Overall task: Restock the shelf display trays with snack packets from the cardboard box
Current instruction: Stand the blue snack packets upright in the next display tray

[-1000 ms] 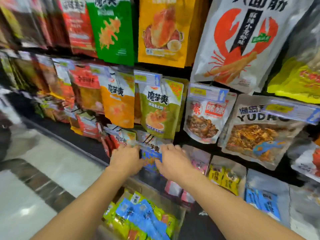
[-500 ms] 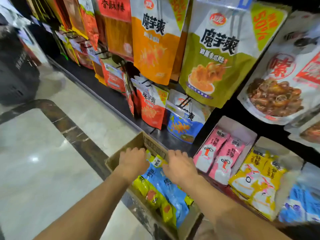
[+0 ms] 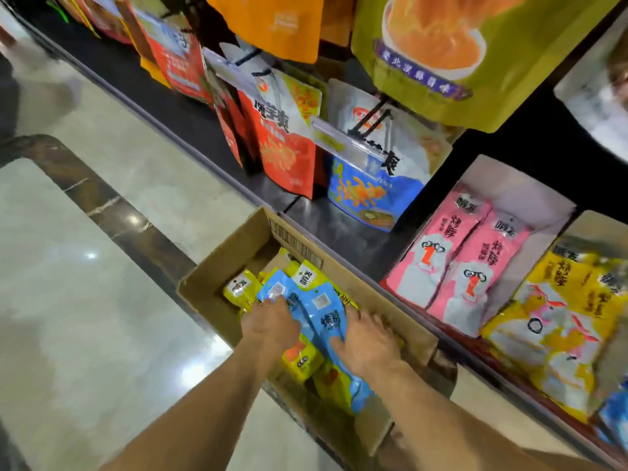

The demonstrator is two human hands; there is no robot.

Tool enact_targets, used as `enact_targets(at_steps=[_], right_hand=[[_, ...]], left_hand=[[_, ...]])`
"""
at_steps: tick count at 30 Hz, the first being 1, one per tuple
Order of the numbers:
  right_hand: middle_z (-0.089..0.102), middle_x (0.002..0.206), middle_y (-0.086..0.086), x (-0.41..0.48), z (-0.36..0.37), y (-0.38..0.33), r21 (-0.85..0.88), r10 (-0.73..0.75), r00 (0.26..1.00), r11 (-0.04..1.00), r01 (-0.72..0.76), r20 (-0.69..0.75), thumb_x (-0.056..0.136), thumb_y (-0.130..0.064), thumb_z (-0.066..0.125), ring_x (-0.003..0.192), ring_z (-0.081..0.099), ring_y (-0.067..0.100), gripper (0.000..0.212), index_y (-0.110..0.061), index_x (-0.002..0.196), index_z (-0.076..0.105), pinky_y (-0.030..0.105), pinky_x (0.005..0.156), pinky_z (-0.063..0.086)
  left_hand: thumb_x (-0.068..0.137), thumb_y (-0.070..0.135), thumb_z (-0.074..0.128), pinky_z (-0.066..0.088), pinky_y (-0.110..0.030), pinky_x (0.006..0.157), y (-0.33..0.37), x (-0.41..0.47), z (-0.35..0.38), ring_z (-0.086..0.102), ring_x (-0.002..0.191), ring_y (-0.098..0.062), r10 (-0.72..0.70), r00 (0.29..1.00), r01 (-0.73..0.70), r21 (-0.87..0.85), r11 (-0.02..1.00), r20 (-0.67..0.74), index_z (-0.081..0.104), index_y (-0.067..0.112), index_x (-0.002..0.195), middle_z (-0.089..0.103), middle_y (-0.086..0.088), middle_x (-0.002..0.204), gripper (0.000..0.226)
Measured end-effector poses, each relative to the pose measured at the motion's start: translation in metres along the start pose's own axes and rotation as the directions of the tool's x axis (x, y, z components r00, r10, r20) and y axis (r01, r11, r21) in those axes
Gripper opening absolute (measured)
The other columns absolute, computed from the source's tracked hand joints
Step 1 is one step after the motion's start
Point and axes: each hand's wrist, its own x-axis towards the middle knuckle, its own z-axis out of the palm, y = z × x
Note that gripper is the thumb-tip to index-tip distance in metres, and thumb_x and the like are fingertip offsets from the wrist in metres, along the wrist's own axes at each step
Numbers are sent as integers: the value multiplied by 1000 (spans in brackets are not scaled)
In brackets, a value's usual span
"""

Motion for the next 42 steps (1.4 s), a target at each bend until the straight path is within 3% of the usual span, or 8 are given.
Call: enact_targets(at_steps=[10,14,19,23,30,35,38,42], right_hand=[[28,146,12,26,41,-10,-28,-33,999,999,33,16,84,-66,63,137,29,32,107,-7,157,11,49,110,39],[35,142,8,29,47,-8,-8,-67,995,998,67,-75,91,-33,66,131,36,29,83,-12,156,19,39,103,45],[41,145,5,36,20,11,237,-71,997,969,73,-19,94,-30,62,139,38,29,62,-18,149,36,41,113,36],[63,126,6,32,-4,20,442,-8,999,896,30,-51,90,-20,58,117,59,31,30,-19,119,55,35,92,48],[67,106,1,18,-18,20,649,20,997,760,33,-74,88,-22,58,90,65,25,20,-20,108,56,36,72,56],[70,102,-3,4,-32,27,745,11,992,661,88,-128,81,-23,58,91,67,21,23,-22,103,56,41,79,57],[68,100,-6,-9,-46,34,791,27,986,600,116,-165,84,-18,59,88,65,15,21,-21,104,58,30,74,52],[68,96,-9,-42,-64,45,875,113,971,464,136,-211,88,-12,59,77,63,4,23,-19,110,62,17,61,47]], left_hand=[[95,51,46,44,-46,101,12,22,21,42,132,-34,-83,997,82,-123,989,-3,21,14,154,34,-15,147,73],[92,56,50,43,-47,102,14,28,30,42,132,-36,-111,993,114,-244,963,26,18,15,153,32,-16,145,81],[89,66,52,45,-42,101,34,32,36,48,126,-41,-193,979,204,-434,878,69,6,5,156,18,-25,149,101],[83,72,56,37,-46,110,56,37,45,36,138,-44,-296,951,292,-551,782,84,-1,2,156,5,-28,158,116],[86,54,67,44,-45,101,70,40,52,38,131,-47,-354,933,323,-592,739,67,-14,5,155,-3,-22,156,117],[90,45,63,45,-44,100,58,33,51,41,131,-45,-324,941,299,-674,675,94,-10,12,157,-2,-13,160,105],[91,32,59,48,-45,98,49,26,41,44,128,-46,-329,940,280,-757,590,91,5,12,158,7,-18,160,88],[90,17,52,48,-26,50,44,-2,19,63,83,-30,-271,963,131,-879,457,3,39,10,140,57,-18,110,52]])
